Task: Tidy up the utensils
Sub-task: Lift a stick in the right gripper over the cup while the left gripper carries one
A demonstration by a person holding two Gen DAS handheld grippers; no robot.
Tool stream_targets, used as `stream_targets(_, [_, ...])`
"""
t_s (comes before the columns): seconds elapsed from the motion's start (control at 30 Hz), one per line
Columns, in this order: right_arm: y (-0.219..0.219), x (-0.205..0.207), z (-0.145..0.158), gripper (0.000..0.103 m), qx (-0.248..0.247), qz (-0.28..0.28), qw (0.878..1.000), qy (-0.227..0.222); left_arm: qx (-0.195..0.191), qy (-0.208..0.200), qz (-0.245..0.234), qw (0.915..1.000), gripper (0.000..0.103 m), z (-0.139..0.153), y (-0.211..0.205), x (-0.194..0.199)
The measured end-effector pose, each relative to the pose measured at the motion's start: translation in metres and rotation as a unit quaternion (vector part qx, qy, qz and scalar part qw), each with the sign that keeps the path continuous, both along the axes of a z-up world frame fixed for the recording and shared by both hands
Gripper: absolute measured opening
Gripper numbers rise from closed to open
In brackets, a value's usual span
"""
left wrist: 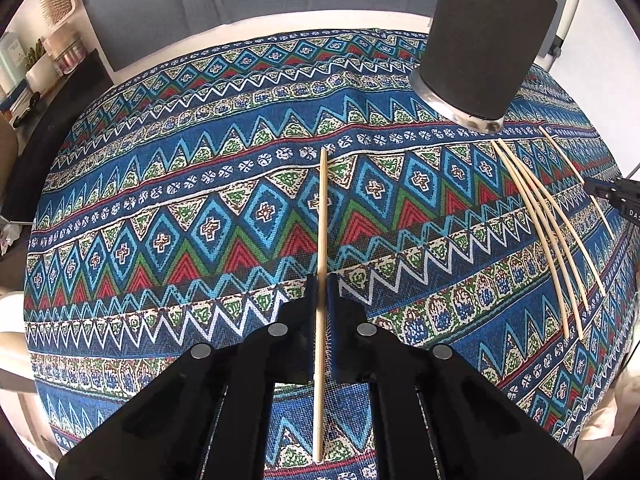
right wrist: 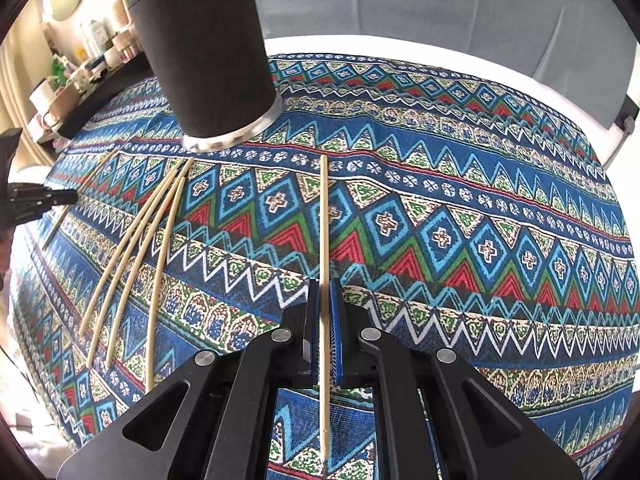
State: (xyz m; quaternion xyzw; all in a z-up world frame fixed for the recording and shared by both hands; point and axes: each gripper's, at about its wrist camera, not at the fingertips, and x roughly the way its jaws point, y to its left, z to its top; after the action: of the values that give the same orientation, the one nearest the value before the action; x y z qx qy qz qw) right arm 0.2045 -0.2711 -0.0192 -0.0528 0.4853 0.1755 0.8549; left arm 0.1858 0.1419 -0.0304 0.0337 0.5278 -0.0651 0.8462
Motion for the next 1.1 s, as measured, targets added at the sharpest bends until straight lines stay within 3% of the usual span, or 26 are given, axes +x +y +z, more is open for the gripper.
stream_targets(0.37, [-0.038,-0.004,0.040,0.005,0.049,-0.025,0.998,-0.033,-0.017,-0.037,0.028,0.9988,0.005,0.037,0.015,-0.010])
stream_targets(0.77, [-0.014,-0.004,0.109,0.005,0.078,-0.010,0.991,-0.106,0.002,-0.099,0.040,0.9942,0.005,0.096,0.004,0.006])
stream_targets(1.1, [-0.006,0.011,0.157,0.005,0.137,0.008,0.980,-0.147,-0.002,-0.148,0.029,0.9886,0.005,0.148,-0.012,0.018])
